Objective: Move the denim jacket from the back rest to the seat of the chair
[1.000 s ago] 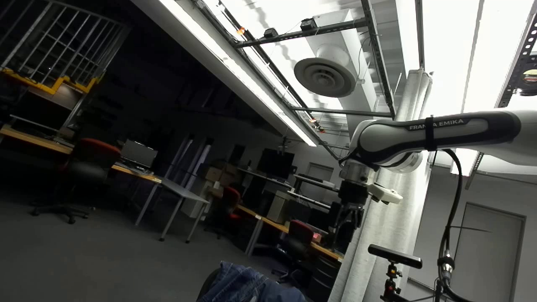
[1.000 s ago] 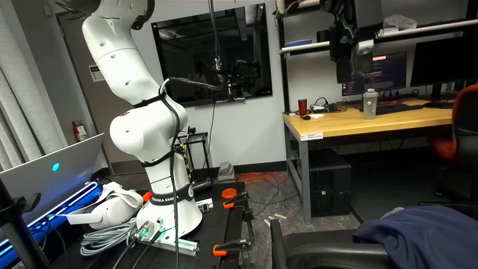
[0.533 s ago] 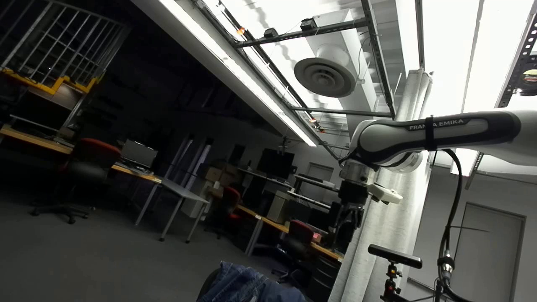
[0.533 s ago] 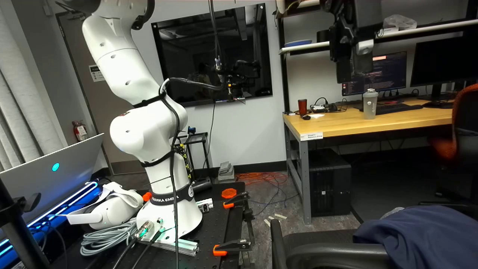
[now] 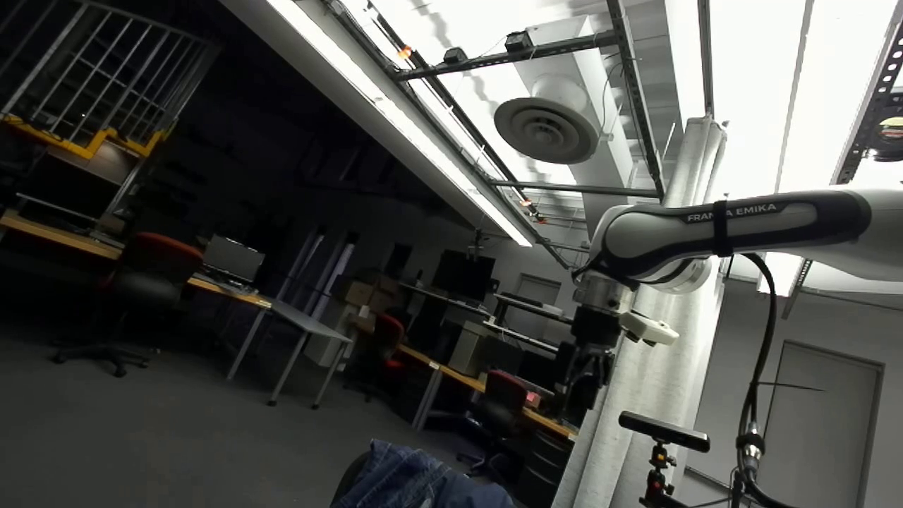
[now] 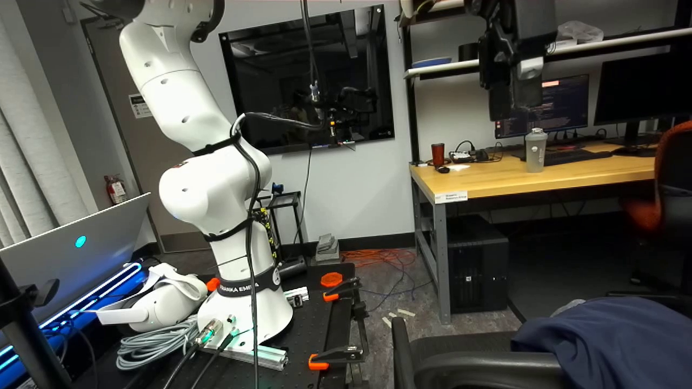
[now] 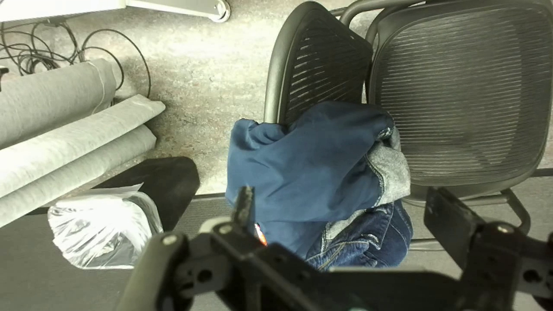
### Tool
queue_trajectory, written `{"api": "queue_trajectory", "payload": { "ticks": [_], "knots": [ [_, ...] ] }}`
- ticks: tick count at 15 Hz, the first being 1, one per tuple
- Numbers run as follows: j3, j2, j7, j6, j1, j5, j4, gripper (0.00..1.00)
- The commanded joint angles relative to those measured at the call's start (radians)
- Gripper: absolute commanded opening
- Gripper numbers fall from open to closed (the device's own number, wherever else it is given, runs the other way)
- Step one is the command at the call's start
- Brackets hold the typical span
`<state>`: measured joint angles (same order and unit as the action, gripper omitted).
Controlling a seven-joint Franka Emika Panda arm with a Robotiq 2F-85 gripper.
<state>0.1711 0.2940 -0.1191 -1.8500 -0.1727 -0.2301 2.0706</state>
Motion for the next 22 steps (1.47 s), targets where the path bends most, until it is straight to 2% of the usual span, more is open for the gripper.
{"api": "queue_trajectory", "payload": {
  "ticks": [1, 7, 11, 14, 16, 17, 22],
  "knots": [
    [0.007, -0.05, 0.003, 0.004, 0.006, 0.02, -0.03, 1.0],
    [-0.008, -0.128, 0.079, -0.035, 0.012, 0.052, -0.018, 1.0],
    [-0.022, -0.185, 0.183, -0.126, 0.017, 0.08, 0.006, 1.0],
    [-0.032, -0.219, 0.279, -0.239, 0.017, 0.108, 0.027, 1.0],
    [-0.033, -0.232, 0.315, -0.256, 0.017, 0.14, 0.03, 1.0],
    [-0.032, -0.226, 0.277, -0.228, 0.014, 0.11, 0.027, 1.0],
    [-0.032, -0.236, 0.3, -0.236, 0.015, 0.122, 0.028, 1.0]
  ]
}}
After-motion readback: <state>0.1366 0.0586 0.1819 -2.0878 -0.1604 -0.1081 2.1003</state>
